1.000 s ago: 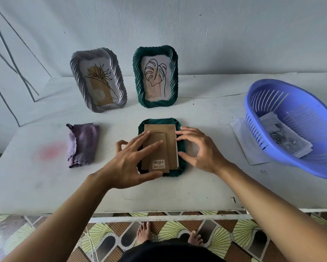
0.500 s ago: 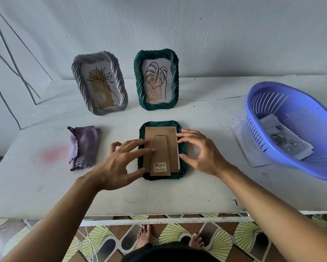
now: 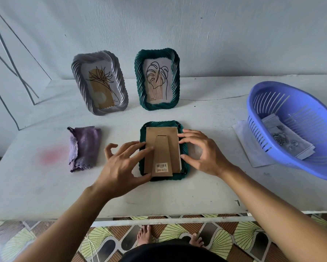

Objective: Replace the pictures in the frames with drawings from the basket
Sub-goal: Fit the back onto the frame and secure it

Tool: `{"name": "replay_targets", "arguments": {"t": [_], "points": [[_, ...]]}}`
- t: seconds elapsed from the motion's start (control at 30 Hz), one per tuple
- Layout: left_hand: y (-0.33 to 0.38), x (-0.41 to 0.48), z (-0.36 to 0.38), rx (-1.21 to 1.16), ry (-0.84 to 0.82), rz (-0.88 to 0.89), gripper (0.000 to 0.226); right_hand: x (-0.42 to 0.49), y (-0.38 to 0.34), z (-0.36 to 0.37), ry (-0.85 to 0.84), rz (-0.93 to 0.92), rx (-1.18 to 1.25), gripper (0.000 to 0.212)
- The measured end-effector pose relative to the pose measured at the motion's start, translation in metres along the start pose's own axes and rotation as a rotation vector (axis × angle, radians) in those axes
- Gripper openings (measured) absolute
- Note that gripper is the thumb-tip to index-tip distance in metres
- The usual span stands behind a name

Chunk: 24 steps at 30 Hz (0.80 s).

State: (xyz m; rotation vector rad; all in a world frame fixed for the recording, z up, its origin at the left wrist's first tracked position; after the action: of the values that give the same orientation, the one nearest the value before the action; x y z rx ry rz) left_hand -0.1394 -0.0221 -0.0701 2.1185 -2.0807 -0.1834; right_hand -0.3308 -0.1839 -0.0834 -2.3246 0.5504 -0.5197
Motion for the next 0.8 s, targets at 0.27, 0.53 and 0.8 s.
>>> {"name": "replay_targets", "arguments": {"t": [0.27,0.53,0.8], "points": [[0.006,-0.004,-0.002,-0.007,0.118,-0.029,0.069,0.001,0.0,0.0,-0.009,0.009,0.002,0.033],[0.009,-0.004,0.005,-0.04,0.097,-0.068,0.071,0.0,0.002,-0.001,-0.017,0.021,0.007,0.034],[0.011,-0.003,0.001,-0.03,0.068,-0.08,0.073,0.0,0.0,-0.001,-0.019,0.034,0.029,0.041]]}}
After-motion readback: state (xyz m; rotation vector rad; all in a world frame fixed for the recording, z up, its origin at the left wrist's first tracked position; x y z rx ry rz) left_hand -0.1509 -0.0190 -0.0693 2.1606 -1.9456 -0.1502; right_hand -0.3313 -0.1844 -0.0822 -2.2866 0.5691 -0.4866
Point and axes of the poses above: each hand's wrist, its own x-axis towards the middle knuckle, its own z-axis out of the palm, y = z × x, the point moved 6 cm from there along x, towards the middle knuckle, and after that the axes turned 7 degrees about -y, right-handed, at the moved point
